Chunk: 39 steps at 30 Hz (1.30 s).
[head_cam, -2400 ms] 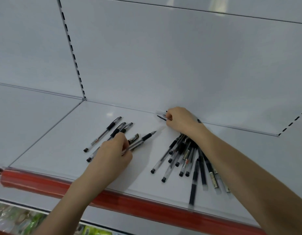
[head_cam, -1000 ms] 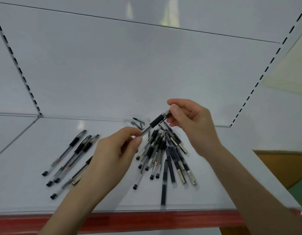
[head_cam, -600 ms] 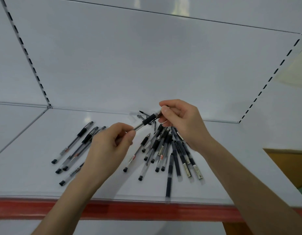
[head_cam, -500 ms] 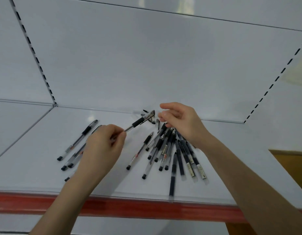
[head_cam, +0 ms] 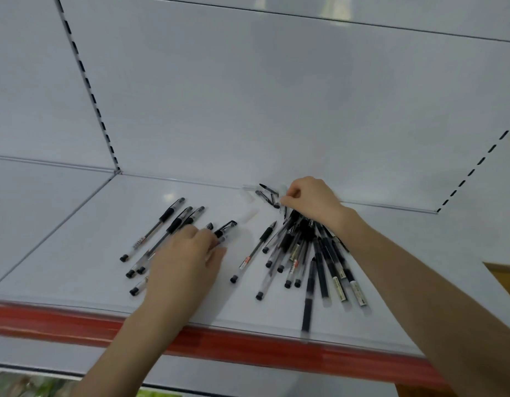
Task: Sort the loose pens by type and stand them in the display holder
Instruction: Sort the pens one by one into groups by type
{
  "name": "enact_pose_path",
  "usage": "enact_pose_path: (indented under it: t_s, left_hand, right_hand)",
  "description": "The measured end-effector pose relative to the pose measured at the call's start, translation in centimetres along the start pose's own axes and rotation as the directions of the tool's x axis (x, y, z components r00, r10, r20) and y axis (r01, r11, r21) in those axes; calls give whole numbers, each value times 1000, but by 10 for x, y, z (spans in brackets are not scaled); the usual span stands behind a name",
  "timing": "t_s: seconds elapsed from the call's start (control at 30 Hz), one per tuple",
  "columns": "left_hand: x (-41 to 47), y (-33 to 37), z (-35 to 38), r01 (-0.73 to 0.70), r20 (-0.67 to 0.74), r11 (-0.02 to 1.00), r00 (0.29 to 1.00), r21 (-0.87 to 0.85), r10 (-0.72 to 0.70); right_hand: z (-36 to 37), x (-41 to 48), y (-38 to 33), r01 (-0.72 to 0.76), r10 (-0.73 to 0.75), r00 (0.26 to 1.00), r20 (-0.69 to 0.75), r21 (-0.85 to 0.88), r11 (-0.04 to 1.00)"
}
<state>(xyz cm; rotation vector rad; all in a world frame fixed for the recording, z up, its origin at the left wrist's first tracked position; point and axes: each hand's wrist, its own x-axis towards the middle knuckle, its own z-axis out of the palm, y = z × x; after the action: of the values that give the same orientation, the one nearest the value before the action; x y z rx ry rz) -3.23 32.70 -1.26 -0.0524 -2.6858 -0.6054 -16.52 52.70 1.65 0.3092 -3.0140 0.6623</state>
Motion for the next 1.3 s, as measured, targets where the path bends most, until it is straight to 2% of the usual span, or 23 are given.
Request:
enact_pose_path:
  t_s: [0.07,0.23,0.37,0.5,0.57,0.63,0.67,0.7,0.77,0.83,0.93,1.03,1.3]
  left_hand:
    - [0,14,4,-8,89,1000,996,-13,9]
    - [9,26,19,-51,263,993,965,111,20]
    - [13,23,23,-74,288,981,957,180,19]
    - [12,19,22,-64,263,982,965,177,16]
    - [10,15,18,-24,208,995,978,97,3]
    - [9,9,10,50,159,996,987,-73,-38]
    - [8,7,6,99,161,978,985,-186,-69]
    - [7,6,1,140,183,946,979,-294,-88]
    - [5,9,-8,181,221,874,972,-452,-87]
    - [4,15,-13,165,202,828,977,-536,-64]
    - [3,27,-18,109,145,788,989,-606,-26]
    - [4,40,-19,46,120,768,992,-639,40]
    - [9,60,-17,-48,116,767,981,-640,158]
  right_hand:
    - [3,6,-6,-14,18,998,56,-70,997]
    - [6,16,-16,-57,91,984,154,-214,975]
    - [4,19,-21,-73,135,973,187,-303,950]
    - [8,20,-22,-82,153,968,200,-324,943]
    - [8,19,-19,-93,141,969,203,-230,969]
    - [2,15,-13,-111,105,983,153,31,993]
    - [-3,11,-11,-123,104,989,106,198,972]
    - [-10,5,-10,-126,113,992,56,373,919]
    - [-25,-10,-9,-83,144,989,-34,676,732]
    - [-39,-26,-7,-20,178,980,-93,835,549]
    - [-53,-50,-8,73,188,969,-161,912,403]
    - [-61,-68,-11,122,196,961,-196,935,334]
    - [-74,-85,-4,137,220,948,-230,918,372]
